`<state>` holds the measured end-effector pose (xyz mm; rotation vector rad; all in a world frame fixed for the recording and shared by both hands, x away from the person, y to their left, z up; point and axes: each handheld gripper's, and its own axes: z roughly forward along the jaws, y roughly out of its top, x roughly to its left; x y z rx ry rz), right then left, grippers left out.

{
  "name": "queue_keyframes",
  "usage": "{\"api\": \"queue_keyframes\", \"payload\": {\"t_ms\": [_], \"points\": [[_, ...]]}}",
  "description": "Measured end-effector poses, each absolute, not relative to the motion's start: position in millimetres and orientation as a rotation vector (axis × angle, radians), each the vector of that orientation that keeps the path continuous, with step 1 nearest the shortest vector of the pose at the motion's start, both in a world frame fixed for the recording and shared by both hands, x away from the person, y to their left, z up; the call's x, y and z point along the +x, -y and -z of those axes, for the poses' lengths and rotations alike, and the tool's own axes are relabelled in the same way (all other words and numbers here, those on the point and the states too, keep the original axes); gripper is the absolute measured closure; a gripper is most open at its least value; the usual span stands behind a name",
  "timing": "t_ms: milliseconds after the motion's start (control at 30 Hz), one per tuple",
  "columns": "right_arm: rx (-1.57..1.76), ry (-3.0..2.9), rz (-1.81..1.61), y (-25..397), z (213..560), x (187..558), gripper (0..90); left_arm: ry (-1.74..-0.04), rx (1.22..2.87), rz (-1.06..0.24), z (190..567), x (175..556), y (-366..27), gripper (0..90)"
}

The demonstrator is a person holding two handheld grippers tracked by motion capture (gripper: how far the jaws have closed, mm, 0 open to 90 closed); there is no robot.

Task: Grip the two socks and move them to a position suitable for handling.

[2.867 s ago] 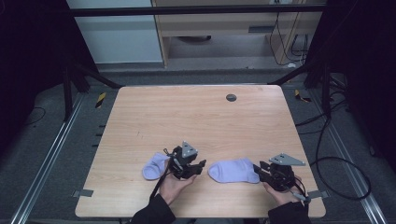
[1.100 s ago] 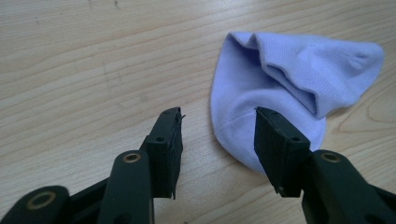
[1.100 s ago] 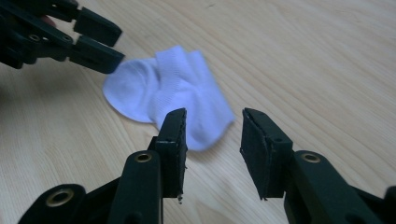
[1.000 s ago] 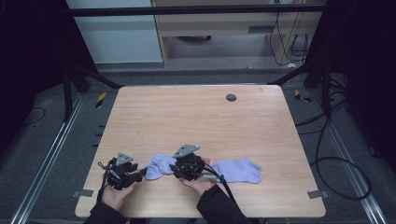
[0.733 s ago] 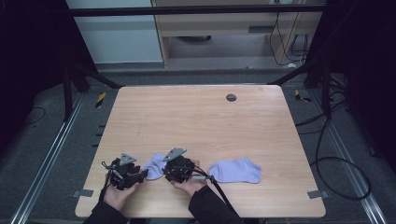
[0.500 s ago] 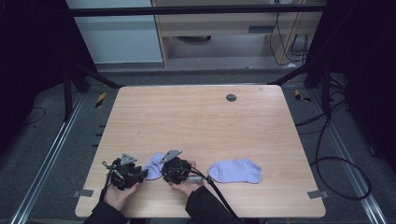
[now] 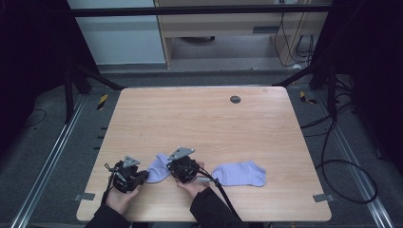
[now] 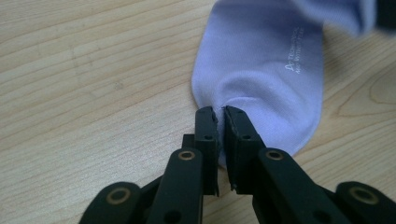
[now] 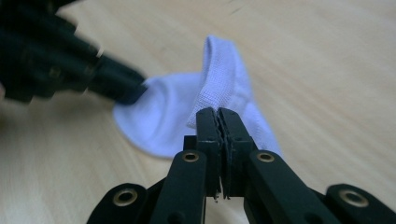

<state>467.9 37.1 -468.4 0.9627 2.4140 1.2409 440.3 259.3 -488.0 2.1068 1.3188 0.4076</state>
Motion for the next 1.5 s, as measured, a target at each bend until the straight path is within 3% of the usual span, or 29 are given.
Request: {"api": "queue_keyframes", "payload": {"t_ms": [400, 467, 900, 1067, 1267, 1500], "points": [[1.181, -2.312, -1.155, -15.8, 473.8, 493.4, 85.5, -1.310, 2.119, -0.419, 488.0, 441.8, -259.5, 84.3], [1.179, -2.294, -1.099, -14.0, 477.5, 499.9, 78.5, -1.314, 2.112, -0.430, 488.0, 441.9, -260.1, 80.0], [1.197, -2.306, -1.074, -4.4, 485.6, 515.0, 69.7, -1.357, 2.063, -0.421, 483.3, 436.5, -260.5, 68.9], [1.209, -2.322, -1.051, -6.5, 494.1, 520.4, 72.3, -1.365, 2.086, -0.398, 487.3, 438.2, -257.2, 71.9], [1.223, -2.344, -1.018, -7.0, 497.1, 520.5, 86.7, -1.371, 2.081, -0.370, 487.5, 440.0, -255.0, 85.1], [1.200, -2.324, -1.099, -2.5, 483.7, 508.6, 87.7, -1.351, 2.033, -0.422, 475.7, 441.5, -260.8, 87.3]]}}
